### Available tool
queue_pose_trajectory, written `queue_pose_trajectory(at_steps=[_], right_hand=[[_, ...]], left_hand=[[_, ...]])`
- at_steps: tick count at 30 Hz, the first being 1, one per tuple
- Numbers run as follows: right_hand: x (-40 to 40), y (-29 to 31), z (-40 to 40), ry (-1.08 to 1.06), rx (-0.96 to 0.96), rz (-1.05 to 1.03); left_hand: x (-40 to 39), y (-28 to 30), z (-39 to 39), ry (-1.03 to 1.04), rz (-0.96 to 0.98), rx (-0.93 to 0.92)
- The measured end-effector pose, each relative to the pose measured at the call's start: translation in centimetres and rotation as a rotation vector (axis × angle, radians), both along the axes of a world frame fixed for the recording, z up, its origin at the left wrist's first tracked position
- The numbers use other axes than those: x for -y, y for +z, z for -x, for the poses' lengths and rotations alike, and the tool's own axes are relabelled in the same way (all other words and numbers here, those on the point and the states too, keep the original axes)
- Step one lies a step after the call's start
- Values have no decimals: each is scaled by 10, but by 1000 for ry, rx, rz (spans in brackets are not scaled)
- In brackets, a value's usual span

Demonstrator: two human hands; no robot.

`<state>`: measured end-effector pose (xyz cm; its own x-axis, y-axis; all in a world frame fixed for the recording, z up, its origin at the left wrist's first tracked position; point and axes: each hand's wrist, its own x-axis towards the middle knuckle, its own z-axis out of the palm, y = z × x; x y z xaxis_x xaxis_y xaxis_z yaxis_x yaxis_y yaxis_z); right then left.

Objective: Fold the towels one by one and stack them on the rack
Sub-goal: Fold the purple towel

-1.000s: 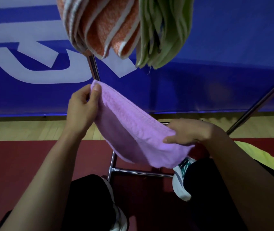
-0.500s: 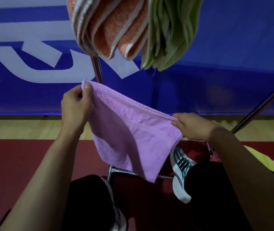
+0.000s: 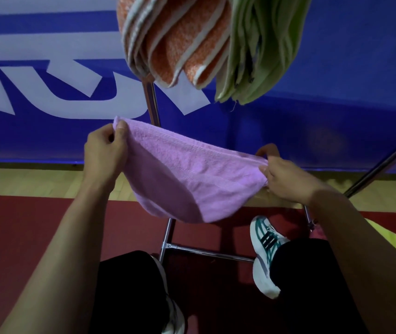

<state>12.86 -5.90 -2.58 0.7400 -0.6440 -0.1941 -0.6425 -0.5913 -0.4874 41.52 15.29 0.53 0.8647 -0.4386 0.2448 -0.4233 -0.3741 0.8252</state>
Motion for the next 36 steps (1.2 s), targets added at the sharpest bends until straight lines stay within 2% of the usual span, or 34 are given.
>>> queue_pose_trajectory(at_steps=[5,11,24,36], right_hand=[[-7,3,0,22,43,-30],[-12,6,2,83,197,-23],[-8,4,4,156,41,46],[-6,0,6,78,53,11]], left_hand=[[0,-3,-3,-4,-7,-17],[-7,-4,-7,5,-8,59],[-9,-5,-10,18,-36,104],[-9,-9,-17,15,-34,72]])
